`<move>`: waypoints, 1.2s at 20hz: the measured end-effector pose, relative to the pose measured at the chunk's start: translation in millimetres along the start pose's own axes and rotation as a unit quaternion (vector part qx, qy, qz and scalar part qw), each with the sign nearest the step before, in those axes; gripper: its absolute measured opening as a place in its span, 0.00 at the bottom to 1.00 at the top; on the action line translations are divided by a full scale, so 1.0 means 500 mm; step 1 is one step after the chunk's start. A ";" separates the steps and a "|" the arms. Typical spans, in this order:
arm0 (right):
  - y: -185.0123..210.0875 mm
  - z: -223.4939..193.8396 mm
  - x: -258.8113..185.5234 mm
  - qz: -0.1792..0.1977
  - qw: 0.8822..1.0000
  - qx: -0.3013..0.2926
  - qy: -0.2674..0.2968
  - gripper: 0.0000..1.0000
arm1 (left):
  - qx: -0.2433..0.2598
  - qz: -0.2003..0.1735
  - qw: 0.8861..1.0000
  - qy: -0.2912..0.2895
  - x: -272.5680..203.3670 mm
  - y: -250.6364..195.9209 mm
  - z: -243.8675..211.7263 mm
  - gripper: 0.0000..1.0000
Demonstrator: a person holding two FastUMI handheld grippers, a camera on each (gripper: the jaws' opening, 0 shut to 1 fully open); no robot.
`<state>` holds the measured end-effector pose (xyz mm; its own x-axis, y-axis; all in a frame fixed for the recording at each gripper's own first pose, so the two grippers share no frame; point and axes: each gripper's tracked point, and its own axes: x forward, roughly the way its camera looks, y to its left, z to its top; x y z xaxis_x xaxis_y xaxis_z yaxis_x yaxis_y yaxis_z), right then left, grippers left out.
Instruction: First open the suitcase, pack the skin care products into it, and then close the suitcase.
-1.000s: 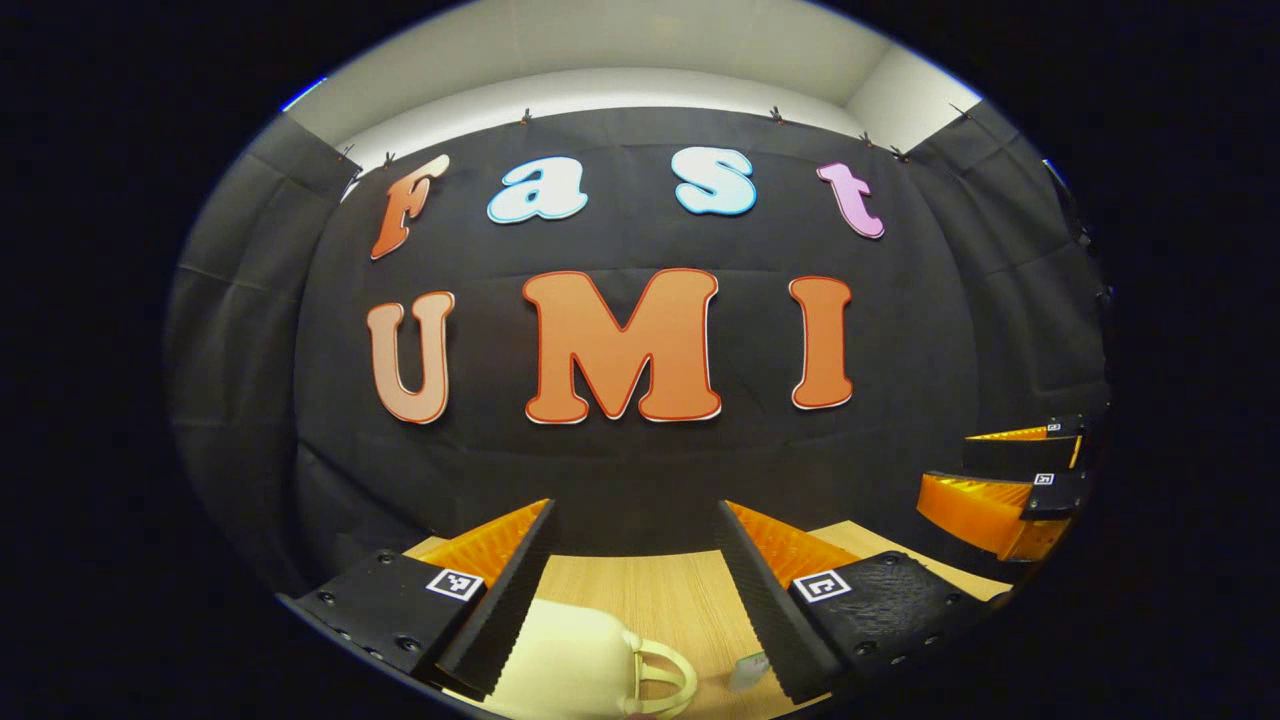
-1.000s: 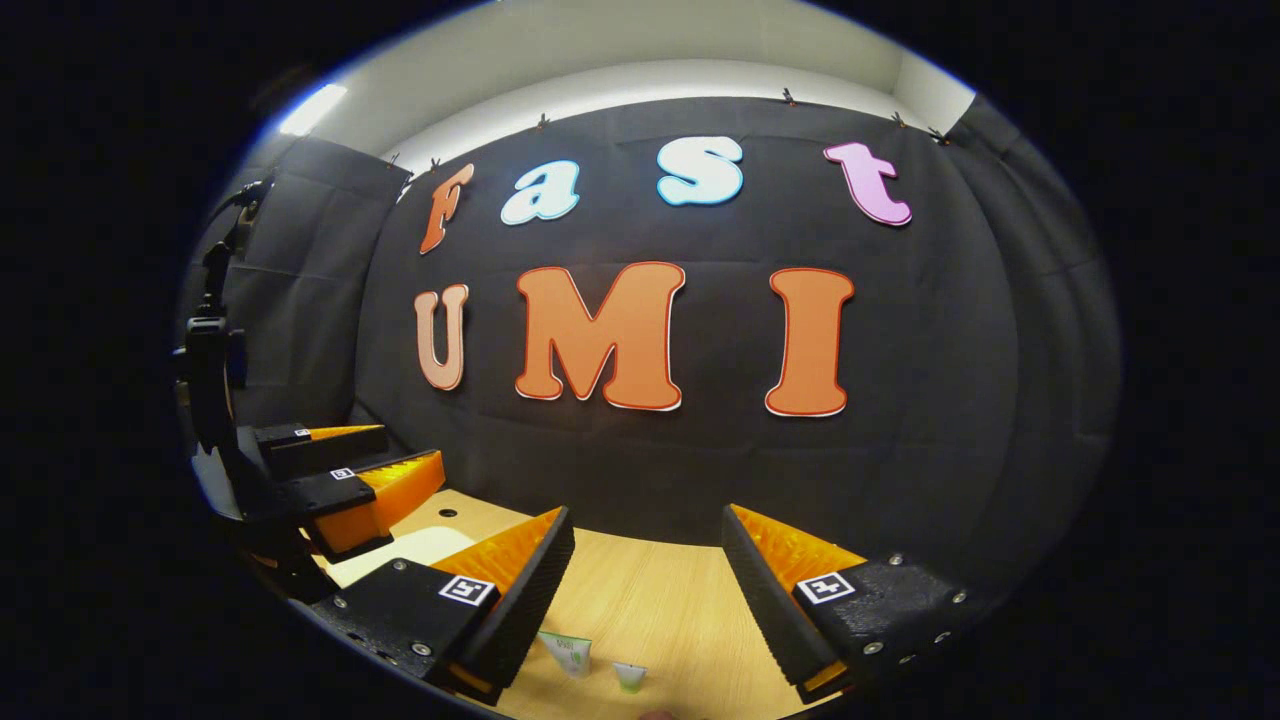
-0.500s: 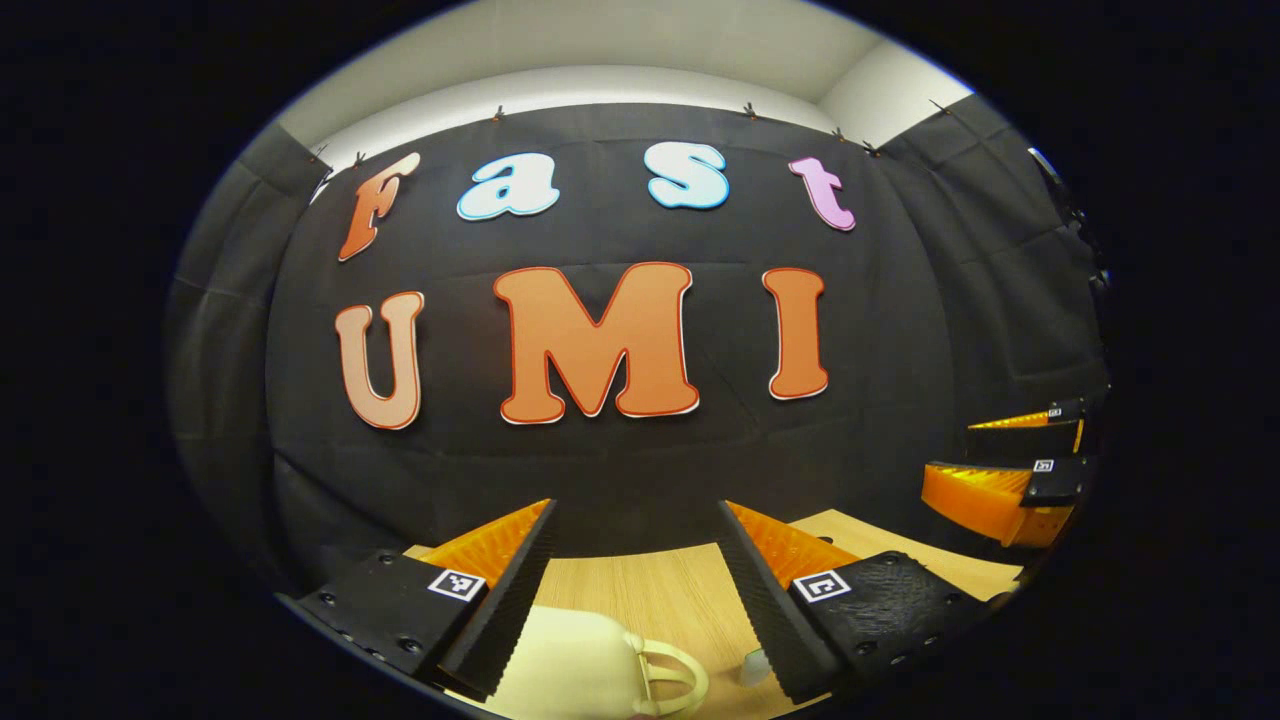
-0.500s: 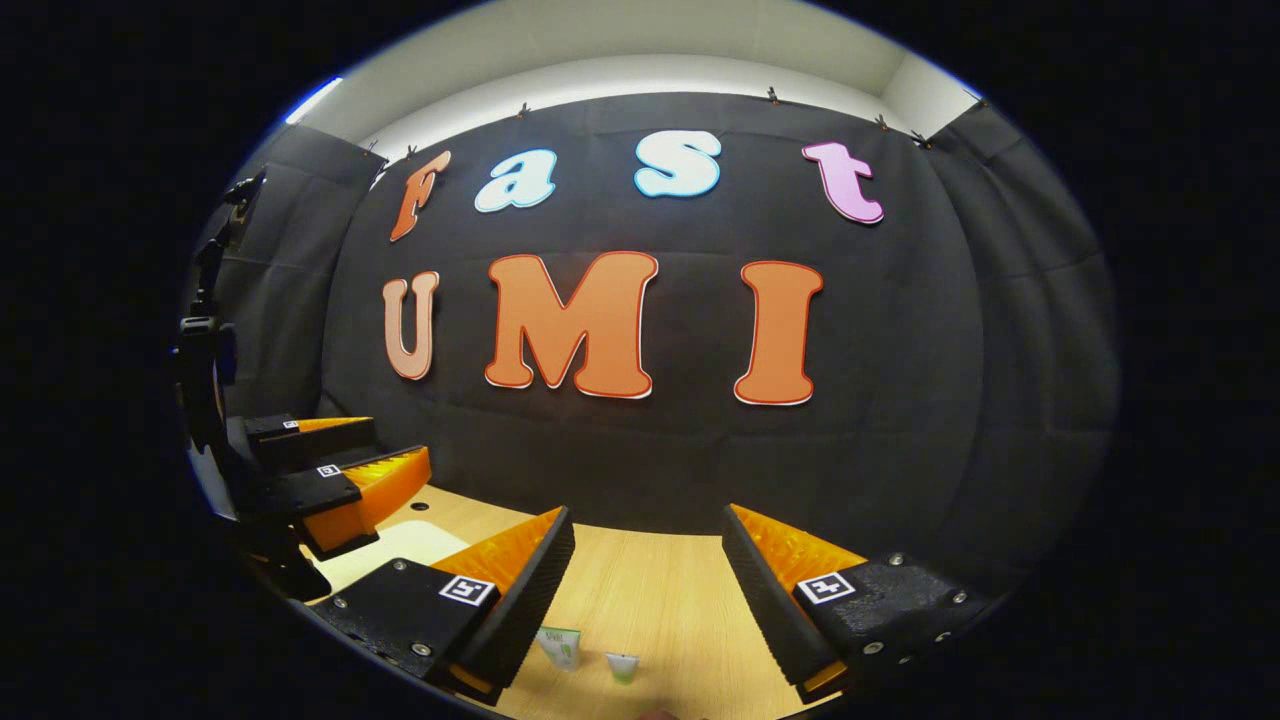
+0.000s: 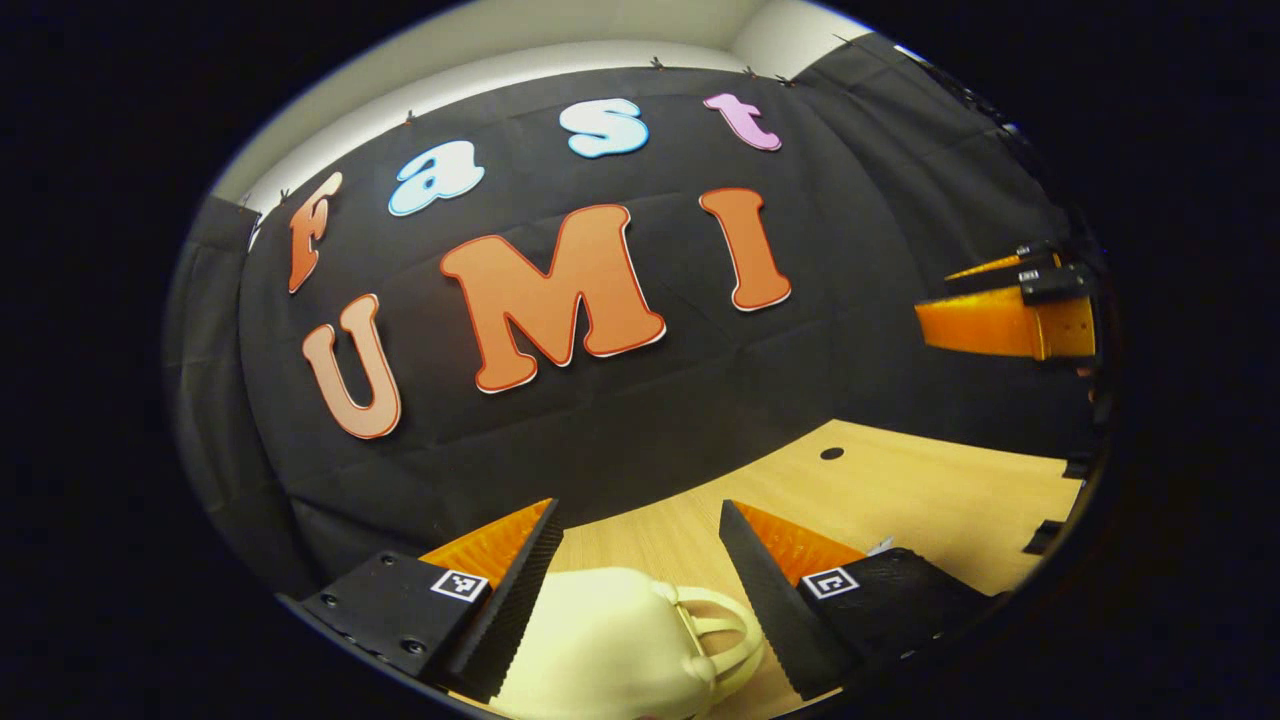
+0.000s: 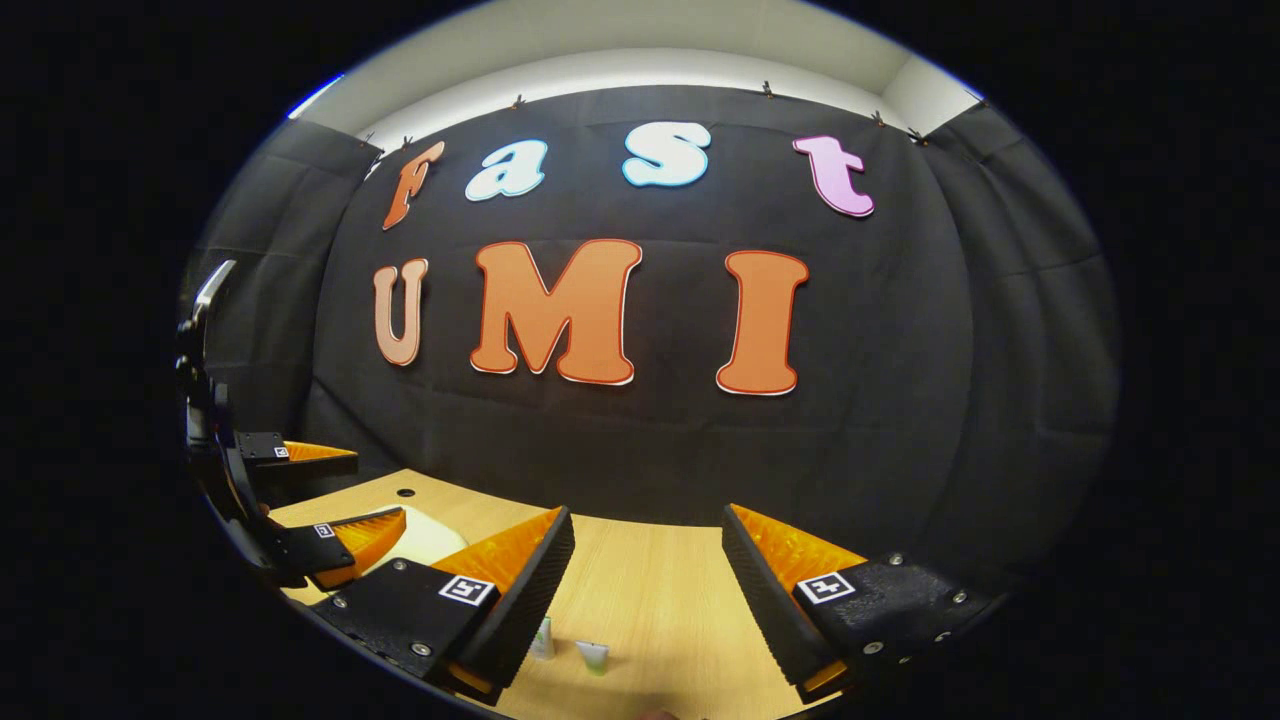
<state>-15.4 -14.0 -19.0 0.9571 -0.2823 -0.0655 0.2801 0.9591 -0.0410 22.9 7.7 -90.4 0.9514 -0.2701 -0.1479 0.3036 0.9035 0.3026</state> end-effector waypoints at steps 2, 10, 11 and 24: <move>-0.006 -0.002 0.003 -0.001 1.000 -0.002 0.000 0.94 | 0.029 -0.009 1.000 0.006 0.006 -0.013 -0.016 0.98; -0.034 -0.024 -0.004 -0.012 1.000 -0.017 0.009 0.94 | 0.188 -0.112 0.973 0.067 0.035 -0.126 -0.176 0.97; -0.041 -0.027 -0.004 -0.016 1.000 -0.018 0.010 0.94 | 0.206 -0.125 0.967 0.077 0.032 -0.139 -0.199 0.97; -0.118 -0.074 -0.034 -0.080 0.996 -0.001 0.034 0.94 | 0.430 -0.190 0.872 0.137 0.043 -0.220 -0.366 0.79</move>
<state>-50.9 -66.6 -52.3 0.8926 -0.4333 -0.1245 0.4293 0.9012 -0.0590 0.1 -36.7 -299.4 0.7609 -0.2998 -0.5754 0.6333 0.1499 0.7593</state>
